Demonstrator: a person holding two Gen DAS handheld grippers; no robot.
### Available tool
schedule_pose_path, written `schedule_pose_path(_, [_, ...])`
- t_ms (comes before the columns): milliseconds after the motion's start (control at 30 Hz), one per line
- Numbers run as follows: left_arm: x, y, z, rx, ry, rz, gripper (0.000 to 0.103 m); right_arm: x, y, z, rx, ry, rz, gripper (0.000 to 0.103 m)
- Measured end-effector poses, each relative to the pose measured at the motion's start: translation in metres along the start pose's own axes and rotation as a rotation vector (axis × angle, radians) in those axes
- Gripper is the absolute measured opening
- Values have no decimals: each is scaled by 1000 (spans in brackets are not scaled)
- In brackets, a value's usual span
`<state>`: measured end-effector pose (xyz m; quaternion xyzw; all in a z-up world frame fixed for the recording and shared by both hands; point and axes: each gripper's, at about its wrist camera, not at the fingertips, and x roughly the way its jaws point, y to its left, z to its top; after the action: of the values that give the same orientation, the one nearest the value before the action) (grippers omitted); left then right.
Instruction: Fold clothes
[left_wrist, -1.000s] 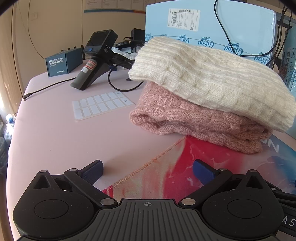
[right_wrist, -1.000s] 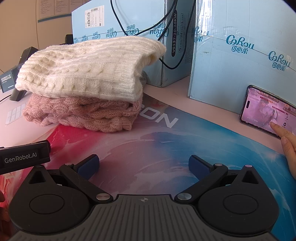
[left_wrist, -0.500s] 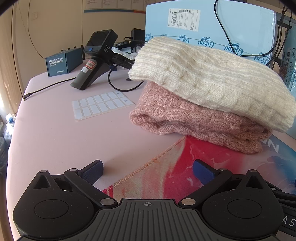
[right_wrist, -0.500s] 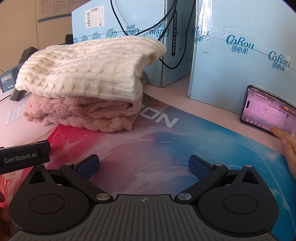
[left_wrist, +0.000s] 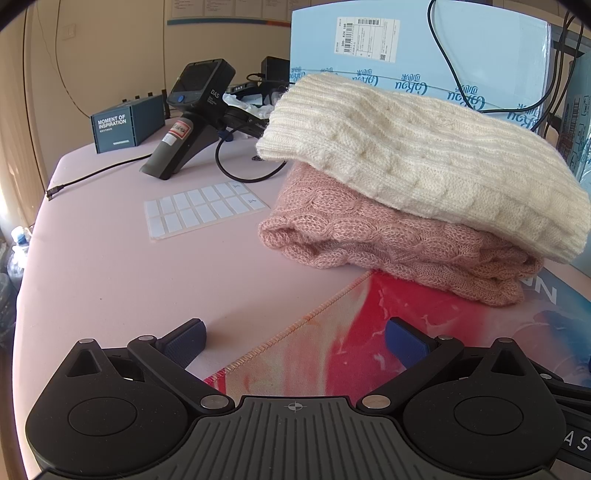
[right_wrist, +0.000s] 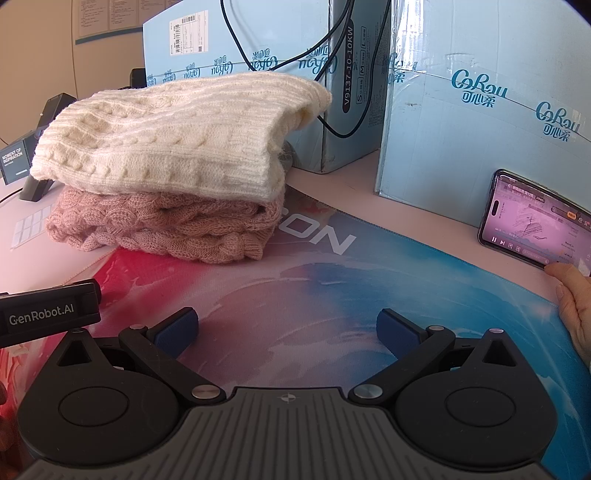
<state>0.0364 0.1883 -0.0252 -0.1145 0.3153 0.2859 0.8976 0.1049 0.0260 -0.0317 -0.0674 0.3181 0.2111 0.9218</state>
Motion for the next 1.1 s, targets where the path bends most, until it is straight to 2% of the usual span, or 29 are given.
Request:
schedule_pose_path(600, [0, 0, 1, 1, -1, 2, 103, 1, 0, 0, 0, 1, -1, 103])
schedule_pose_path(767, [-3, -1, 0, -2, -17, 23, 103, 1, 0, 0, 2, 1, -1, 103])
schedule_pose_path(1000, [-18, 0, -1, -13, -107, 43, 103, -1, -1, 0, 7, -6, 5, 103])
schedule_pose_path(1100, [-24, 1, -1, -18, -147, 42, 103, -6, -1, 0, 12, -38, 14, 103])
